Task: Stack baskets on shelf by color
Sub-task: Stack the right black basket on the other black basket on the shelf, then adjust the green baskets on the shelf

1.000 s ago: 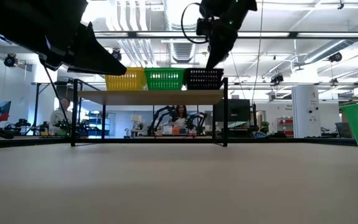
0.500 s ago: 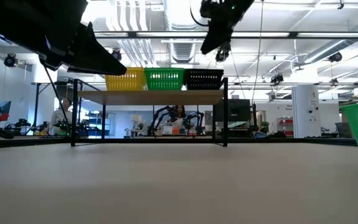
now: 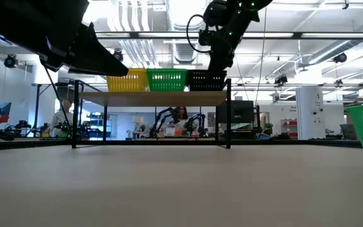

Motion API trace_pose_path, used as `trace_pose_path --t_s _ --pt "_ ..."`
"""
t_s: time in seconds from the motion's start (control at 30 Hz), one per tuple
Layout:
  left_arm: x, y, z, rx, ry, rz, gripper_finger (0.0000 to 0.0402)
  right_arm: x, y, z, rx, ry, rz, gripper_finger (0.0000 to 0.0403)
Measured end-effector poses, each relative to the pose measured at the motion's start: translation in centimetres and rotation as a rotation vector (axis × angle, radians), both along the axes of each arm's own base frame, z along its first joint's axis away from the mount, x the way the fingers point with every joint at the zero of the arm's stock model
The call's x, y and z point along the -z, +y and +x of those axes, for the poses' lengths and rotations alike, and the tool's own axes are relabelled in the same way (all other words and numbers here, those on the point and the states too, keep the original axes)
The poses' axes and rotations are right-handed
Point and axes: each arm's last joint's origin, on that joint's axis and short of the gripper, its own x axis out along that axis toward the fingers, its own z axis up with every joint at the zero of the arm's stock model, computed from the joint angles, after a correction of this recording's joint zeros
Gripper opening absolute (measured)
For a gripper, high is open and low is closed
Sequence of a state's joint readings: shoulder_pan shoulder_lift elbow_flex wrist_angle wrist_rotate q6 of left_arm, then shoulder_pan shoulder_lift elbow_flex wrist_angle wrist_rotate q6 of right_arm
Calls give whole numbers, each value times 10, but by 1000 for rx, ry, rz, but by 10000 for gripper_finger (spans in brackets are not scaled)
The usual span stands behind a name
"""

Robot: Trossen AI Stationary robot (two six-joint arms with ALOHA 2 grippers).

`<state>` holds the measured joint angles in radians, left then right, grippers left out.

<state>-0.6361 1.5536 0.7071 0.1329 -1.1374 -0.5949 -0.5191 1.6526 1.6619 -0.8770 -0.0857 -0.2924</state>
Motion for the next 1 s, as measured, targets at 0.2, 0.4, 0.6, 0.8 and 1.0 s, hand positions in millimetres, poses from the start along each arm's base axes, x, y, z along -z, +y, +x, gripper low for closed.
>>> trace_pose_path --t_s 0.2,0.4,0.6,0.8,1.0 --pt "0 0 0 0 -1 0 67 -11 7 -7 -54 -11 -3 43" --pt "0 0 0 0 -1 0 67 -19 12 -9 -135 -77 35 43" --pt "0 0 0 0 -1 0 67 -11 3 5 -40 -148 63 43" --pt "0 0 0 0 0 0 67 4 2 4 -51 -48 106 43" --pt "0 0 0 0 0 1 67 -3 4 -2 -53 -52 89 43"
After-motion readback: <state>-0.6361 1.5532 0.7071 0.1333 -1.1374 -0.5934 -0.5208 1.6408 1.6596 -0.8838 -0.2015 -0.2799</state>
